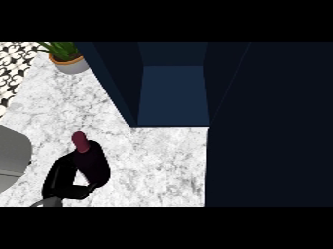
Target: Pick up the wine, place it into the cabinet and close the cabinet
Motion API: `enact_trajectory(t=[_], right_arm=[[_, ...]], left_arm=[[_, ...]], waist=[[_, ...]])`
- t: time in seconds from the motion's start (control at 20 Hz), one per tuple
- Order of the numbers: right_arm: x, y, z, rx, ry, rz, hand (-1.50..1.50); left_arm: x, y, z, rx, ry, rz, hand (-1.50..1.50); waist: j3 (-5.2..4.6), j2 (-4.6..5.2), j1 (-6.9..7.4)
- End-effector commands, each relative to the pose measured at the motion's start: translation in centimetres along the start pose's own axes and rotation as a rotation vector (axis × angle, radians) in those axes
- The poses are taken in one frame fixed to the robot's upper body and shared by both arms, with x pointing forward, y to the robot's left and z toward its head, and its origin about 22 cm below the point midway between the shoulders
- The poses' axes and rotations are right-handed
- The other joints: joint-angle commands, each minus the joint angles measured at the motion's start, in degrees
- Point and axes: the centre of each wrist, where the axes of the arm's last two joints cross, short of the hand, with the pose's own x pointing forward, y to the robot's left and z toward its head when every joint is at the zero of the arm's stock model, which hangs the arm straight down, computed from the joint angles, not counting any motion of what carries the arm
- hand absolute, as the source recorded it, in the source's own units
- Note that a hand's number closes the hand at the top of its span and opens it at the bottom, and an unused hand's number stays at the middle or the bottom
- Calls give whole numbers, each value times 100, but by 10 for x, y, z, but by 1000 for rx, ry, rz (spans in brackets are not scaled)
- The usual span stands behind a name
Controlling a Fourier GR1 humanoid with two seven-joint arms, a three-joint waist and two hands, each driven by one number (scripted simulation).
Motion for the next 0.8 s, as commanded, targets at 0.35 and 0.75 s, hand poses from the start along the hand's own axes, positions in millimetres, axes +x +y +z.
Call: enact_trajectory(t=[0.35, 0.75], right_arm=[[0, -17, 8, -8, -6, -2, -150], [-3, -12, -5, -44, -9, -3, -150]], left_arm=[[-32, -11, 47, 50, -70, 52, 150], [-26, -28, 76, 30, -180, 146, 150]], waist=[[-52, 31, -3], [-45, 14, 80]])
